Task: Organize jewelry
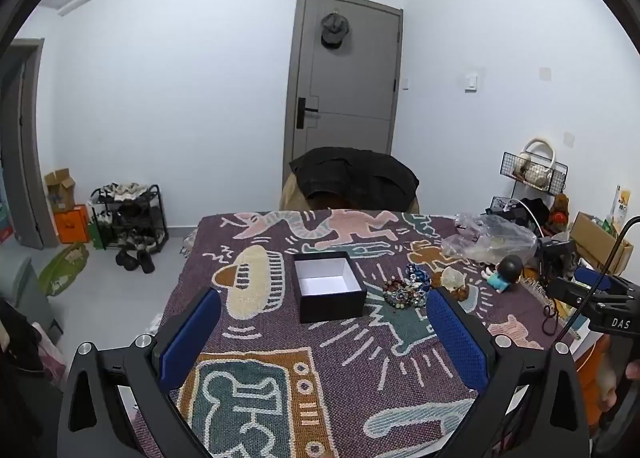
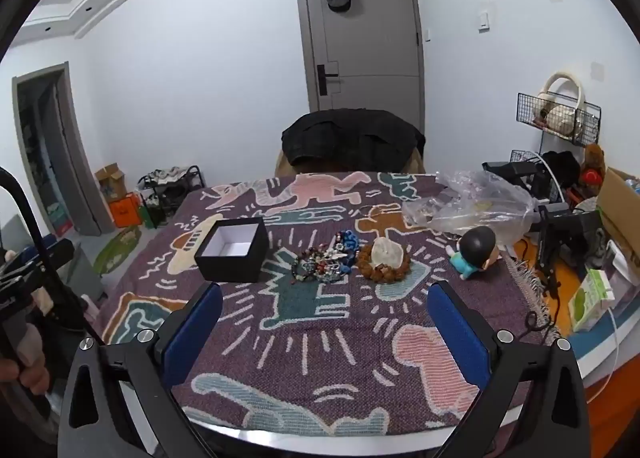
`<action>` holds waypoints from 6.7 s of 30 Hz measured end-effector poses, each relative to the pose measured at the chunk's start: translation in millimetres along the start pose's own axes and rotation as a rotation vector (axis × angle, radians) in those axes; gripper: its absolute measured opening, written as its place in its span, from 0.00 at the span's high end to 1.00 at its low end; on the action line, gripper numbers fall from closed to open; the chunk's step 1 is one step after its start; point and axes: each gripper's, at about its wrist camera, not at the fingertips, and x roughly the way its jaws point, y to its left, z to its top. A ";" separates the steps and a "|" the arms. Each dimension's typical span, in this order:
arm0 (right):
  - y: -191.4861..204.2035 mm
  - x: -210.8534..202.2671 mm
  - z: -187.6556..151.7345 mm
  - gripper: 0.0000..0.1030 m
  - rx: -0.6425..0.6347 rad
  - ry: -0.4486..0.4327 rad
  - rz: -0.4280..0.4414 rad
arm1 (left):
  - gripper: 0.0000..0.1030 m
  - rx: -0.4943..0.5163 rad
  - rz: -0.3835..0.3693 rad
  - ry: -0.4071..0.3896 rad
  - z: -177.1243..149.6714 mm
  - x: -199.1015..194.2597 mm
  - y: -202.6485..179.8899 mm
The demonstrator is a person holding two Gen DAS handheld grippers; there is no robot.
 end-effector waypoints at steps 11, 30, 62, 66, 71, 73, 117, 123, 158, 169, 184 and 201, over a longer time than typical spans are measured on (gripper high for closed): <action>-6.8 5.0 1.3 0.00 -0.004 -0.008 -0.002 | 0.00 -0.005 0.016 -0.021 0.4 -3.5 6.0; -2.8 2.6 -1.8 0.00 0.010 -0.002 -0.003 | 0.00 0.002 0.019 -0.017 1.9 -6.0 5.9; -3.9 2.4 -0.7 0.00 0.008 -0.004 -0.027 | 0.00 0.006 0.017 -0.007 -0.1 -1.3 8.1; -4.5 2.6 -0.4 0.00 0.007 -0.003 -0.032 | 0.00 0.007 0.017 -0.007 0.0 -1.3 8.0; -4.5 2.3 0.5 0.00 0.004 -0.005 -0.040 | 0.00 0.007 0.018 -0.007 -0.6 -1.5 7.4; -4.6 1.8 0.0 0.00 0.002 -0.006 -0.042 | 0.00 0.007 0.018 -0.007 -0.4 -1.6 7.4; -82.4 74.7 6.6 0.01 0.168 0.080 -0.079 | 0.10 0.061 -0.175 0.129 -0.5 99.0 -51.3; -95.5 92.9 1.9 0.02 0.188 0.105 -0.075 | 0.23 0.085 -0.216 0.199 -5.9 133.6 -69.1; -142.4 199.6 -12.0 0.31 0.258 0.288 -0.013 | 0.71 0.223 -0.251 0.556 -52.4 302.2 -117.8; -132.6 235.2 -11.1 0.31 0.265 0.341 0.041 | 0.92 0.205 -0.269 0.499 -39.1 297.4 -109.9; -161.3 256.9 -2.2 0.63 0.349 0.346 -0.009 | 0.93 0.133 -0.295 0.399 -2.6 277.6 -89.0; -142.3 261.4 19.1 0.80 0.240 0.322 -0.028 | 0.93 0.075 -0.289 0.353 10.1 266.1 -63.9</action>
